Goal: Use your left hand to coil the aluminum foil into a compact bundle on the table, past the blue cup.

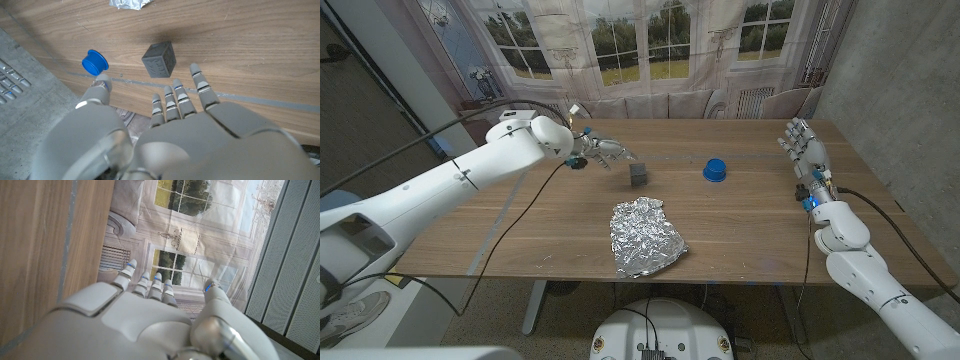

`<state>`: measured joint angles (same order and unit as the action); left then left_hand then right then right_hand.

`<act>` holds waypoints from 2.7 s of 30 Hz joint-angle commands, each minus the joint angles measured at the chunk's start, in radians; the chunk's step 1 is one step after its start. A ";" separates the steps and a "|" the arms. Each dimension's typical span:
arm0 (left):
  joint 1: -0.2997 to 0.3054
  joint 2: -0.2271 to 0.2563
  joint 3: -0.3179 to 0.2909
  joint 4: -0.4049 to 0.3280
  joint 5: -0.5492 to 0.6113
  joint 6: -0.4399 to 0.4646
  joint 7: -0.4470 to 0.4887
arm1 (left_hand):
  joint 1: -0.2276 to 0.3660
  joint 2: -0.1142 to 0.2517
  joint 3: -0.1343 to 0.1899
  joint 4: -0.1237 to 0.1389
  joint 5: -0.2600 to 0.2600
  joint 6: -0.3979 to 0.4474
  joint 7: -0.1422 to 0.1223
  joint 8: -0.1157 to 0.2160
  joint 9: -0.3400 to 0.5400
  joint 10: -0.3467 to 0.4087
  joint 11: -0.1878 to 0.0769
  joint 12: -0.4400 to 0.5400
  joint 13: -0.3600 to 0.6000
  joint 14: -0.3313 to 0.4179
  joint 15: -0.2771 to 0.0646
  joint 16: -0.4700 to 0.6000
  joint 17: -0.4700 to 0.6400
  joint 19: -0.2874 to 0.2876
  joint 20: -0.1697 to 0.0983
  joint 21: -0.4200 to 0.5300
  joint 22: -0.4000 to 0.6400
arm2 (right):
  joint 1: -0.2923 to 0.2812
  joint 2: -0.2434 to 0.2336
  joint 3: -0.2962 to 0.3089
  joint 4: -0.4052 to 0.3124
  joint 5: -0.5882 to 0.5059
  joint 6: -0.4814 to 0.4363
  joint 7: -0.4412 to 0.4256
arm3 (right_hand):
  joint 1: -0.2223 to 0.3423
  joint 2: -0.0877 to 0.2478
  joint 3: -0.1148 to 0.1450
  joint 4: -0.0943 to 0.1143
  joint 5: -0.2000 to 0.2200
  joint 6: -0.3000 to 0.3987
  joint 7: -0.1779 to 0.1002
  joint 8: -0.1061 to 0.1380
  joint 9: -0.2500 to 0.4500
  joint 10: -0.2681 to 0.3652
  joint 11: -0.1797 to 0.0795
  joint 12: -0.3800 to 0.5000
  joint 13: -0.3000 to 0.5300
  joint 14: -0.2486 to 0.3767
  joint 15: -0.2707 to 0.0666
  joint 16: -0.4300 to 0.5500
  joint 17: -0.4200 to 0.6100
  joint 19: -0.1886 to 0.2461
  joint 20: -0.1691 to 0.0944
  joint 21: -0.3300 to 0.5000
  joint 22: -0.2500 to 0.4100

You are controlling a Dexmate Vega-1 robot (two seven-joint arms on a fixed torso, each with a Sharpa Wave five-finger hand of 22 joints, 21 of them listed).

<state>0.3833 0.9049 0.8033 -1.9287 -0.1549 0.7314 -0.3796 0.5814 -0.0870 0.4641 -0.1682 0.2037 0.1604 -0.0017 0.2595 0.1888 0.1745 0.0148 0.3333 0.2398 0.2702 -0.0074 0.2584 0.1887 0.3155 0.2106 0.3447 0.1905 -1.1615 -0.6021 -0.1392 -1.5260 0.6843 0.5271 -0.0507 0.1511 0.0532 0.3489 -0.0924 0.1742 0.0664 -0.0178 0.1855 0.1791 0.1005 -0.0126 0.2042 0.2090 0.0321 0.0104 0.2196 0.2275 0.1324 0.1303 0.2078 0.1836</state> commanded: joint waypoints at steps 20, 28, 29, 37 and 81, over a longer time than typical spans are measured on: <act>-0.377 -0.190 0.330 0.251 0.275 0.026 -0.478 | 0.060 0.014 -0.039 0.019 0.018 0.133 0.024 0.025 0.005 0.105 -0.014 0.029 0.014 0.080 -0.013 0.033 0.030 -0.008 -0.031 -0.009 0.011 | -0.018 0.034 0.017 0.027 0.004 0.047 0.002 | -0.010 0.006 -0.006 0.005 0.006 0.010 -0.001 0.009 0.003 0.016 -0.003 0.004 0.000 0.016 -0.001 0.003 -0.005 0.011 0.002 0.006 0.003; -0.412 -0.247 0.390 0.289 0.350 -0.001 -0.510 | 0.089 0.033 -0.050 0.022 0.024 0.206 0.022 0.043 0.008 0.158 -0.028 0.050 0.030 0.102 -0.024 0.056 0.048 0.013 -0.038 0.000 0.016 | -0.019 0.043 0.018 0.035 0.002 0.059 -0.003 | -0.013 0.006 -0.007 0.006 0.006 0.011 -0.001 0.010 0.003 0.018 -0.004 0.004 -0.001 0.019 -0.001 0.003 -0.007 0.012 0.003 0.006 0.003; -0.414 -0.253 0.395 0.294 0.356 -0.006 -0.515 | 0.090 0.034 -0.050 0.022 0.024 0.210 0.023 0.044 0.008 0.160 -0.029 0.051 0.031 0.103 -0.024 0.057 0.049 0.014 -0.038 0.000 0.016 | -0.020 0.043 0.018 0.035 0.001 0.060 -0.004 | -0.013 0.006 -0.008 0.006 0.006 0.012 -0.001 0.010 0.003 0.019 -0.004 0.004 -0.001 0.019 -0.001 0.003 -0.007 0.012 0.002 0.007 0.003; -0.442 -0.304 0.459 0.327 0.428 -0.032 -0.573 | 0.104 0.049 -0.056 0.024 0.024 0.218 0.031 0.042 0.010 0.179 -0.027 0.061 0.043 0.122 -0.027 0.076 0.062 0.028 -0.039 0.007 0.018 | -0.022 0.051 0.016 0.038 -0.004 0.068 -0.010 | -0.016 0.006 -0.008 0.008 0.007 0.013 0.000 0.010 0.003 0.019 -0.003 0.003 -0.002 0.020 -0.001 0.002 -0.009 0.014 0.003 0.007 0.003; -0.472 -0.493 0.622 0.471 0.724 -0.084 -0.724 | 0.185 0.116 -0.110 0.020 -0.008 0.397 0.020 0.043 0.013 0.293 -0.042 0.206 0.156 0.209 -0.028 0.183 0.188 0.056 -0.058 0.044 0.041 | -0.037 0.072 0.020 0.054 -0.007 0.097 -0.026 | -0.027 0.008 -0.011 0.011 0.010 0.018 -0.002 0.009 0.003 0.024 -0.002 0.001 -0.005 0.029 0.001 0.000 -0.017 0.018 0.003 0.008 0.003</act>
<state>-0.0773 0.4581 1.3857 -1.4941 0.5029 0.6565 -1.0667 0.7498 0.0284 0.3593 -0.1462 0.1980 0.5384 0.0165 0.3001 0.1980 0.4581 -0.0271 0.5260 0.3860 0.4653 -0.0335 0.4281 0.3664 0.3649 0.1584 0.3813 0.2258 -1.1986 -0.5372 -0.1216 -1.4846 0.6706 0.6110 -0.0817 0.1259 0.0626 0.3408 -0.0842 0.1779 0.0771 -0.0215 0.1855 0.1791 0.1182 -0.0162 0.2042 0.2047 0.0517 0.0087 0.2195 0.2090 0.1394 0.1340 0.2077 0.1835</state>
